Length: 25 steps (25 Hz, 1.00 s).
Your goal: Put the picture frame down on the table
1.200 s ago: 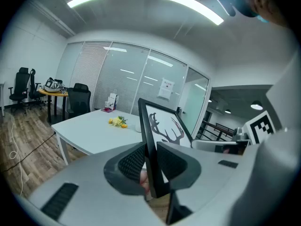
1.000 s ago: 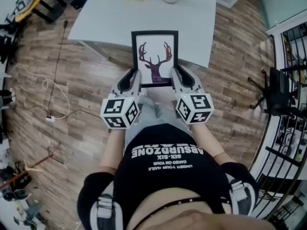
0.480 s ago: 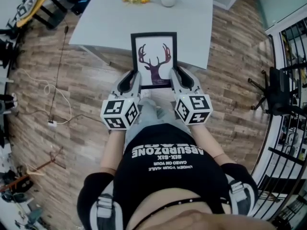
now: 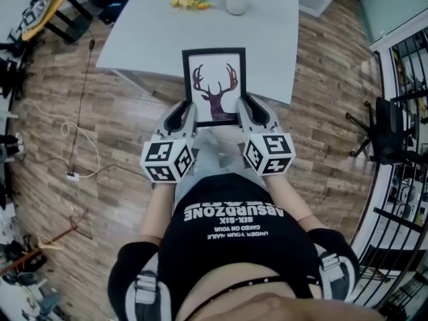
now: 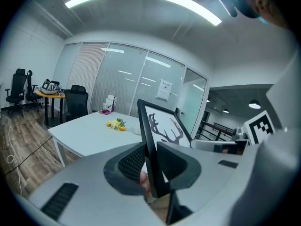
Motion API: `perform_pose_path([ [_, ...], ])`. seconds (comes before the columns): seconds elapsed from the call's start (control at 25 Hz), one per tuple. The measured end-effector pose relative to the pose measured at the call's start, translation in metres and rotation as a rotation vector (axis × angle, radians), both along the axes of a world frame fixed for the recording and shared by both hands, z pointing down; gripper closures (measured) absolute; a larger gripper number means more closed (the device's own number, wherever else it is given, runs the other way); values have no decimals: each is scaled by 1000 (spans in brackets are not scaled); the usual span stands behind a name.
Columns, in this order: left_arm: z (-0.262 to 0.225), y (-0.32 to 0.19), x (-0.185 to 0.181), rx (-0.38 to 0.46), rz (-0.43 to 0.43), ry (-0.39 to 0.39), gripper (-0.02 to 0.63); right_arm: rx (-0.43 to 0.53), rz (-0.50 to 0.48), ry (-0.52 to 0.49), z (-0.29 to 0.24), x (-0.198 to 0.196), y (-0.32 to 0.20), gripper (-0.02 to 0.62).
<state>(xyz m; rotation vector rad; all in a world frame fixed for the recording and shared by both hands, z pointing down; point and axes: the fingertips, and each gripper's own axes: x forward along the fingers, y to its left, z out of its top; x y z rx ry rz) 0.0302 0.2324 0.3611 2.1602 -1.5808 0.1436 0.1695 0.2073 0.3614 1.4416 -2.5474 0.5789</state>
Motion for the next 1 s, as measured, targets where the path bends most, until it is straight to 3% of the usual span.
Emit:
perform_pose_path([
  [0.72, 22, -145, -48, -52, 66, 86, 515, -29, 47, 68, 9, -47, -138, 505],
  [1.0, 30, -161, -54, -61, 85, 96, 515, -42, 55, 85, 18, -53, -153, 505],
])
